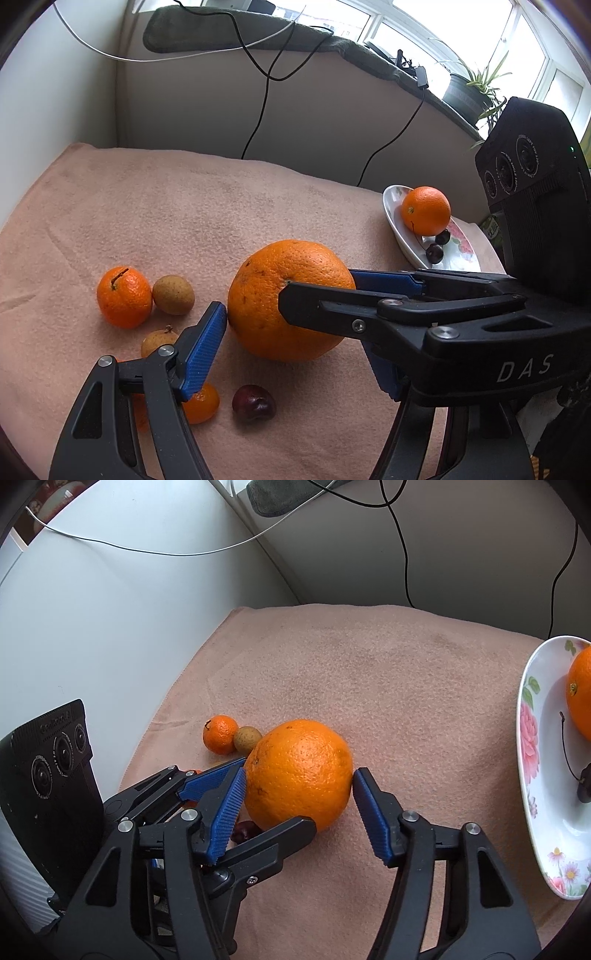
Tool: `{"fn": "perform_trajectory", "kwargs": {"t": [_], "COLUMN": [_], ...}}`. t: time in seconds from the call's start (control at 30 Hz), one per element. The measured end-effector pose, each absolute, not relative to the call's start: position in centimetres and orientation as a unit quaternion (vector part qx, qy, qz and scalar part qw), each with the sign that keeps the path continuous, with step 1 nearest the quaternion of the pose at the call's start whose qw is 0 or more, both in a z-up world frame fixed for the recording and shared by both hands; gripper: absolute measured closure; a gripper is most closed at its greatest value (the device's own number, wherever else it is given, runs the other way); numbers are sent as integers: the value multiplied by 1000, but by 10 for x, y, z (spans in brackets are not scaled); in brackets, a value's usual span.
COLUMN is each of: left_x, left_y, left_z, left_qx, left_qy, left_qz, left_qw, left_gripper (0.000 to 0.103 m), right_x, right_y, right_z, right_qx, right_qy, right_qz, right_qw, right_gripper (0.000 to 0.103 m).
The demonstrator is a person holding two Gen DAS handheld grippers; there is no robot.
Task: Organize fruits
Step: 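Lift the large orange with the right tool and carry it over the plate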
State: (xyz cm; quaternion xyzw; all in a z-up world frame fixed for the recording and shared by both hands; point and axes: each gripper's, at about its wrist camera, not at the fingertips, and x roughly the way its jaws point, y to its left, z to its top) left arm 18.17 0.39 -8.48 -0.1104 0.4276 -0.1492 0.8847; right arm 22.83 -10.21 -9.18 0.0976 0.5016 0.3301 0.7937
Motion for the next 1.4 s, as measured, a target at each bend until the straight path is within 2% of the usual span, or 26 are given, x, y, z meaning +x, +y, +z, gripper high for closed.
{"fn": "perform_trajectory", "kwargs": {"t": [0.93, 1.4], "left_x": [172, 172], "left_y": [-20, -74], "left_z": [-68, -50], "left_qx": [-97, -82], "left_qy": [395, 379], "left_qz": [-160, -201], "left_qw": [899, 900], "left_gripper": [33, 33], "right_x": [212, 202], "right_y": [-138, -201], "right_z": [-68, -49], "right_qx": [117, 138], "right_qy": [474, 452], "right_qz": [324, 295], "right_qw": [810, 831], "right_gripper": [42, 43]}}
